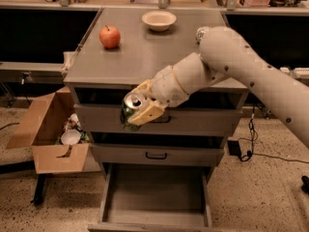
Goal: Pick green can from bottom drawer and place on counter
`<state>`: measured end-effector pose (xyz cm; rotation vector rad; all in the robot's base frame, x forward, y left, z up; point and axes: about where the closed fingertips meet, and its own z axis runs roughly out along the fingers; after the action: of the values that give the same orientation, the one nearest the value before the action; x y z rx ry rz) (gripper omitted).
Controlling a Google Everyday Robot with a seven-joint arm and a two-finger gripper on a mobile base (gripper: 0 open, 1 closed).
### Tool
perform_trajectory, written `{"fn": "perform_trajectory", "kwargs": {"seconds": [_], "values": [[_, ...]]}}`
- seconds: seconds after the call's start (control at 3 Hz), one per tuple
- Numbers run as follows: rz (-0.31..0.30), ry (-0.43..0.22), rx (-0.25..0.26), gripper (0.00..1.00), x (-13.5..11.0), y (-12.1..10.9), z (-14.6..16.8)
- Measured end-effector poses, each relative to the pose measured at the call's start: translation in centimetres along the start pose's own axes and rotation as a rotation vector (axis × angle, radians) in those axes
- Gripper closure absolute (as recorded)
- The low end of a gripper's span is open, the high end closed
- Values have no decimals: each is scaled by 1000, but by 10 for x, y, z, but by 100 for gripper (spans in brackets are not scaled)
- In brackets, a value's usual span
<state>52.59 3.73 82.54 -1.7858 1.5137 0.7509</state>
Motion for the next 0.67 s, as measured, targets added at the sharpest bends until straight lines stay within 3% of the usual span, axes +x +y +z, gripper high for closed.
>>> {"fn": "perform_trajectory", "kwargs": {"seconds": [0.33, 0.67], "values": [[10, -39, 31, 100, -40, -16, -45], [72, -94, 116, 100, -57, -52, -79]]}}
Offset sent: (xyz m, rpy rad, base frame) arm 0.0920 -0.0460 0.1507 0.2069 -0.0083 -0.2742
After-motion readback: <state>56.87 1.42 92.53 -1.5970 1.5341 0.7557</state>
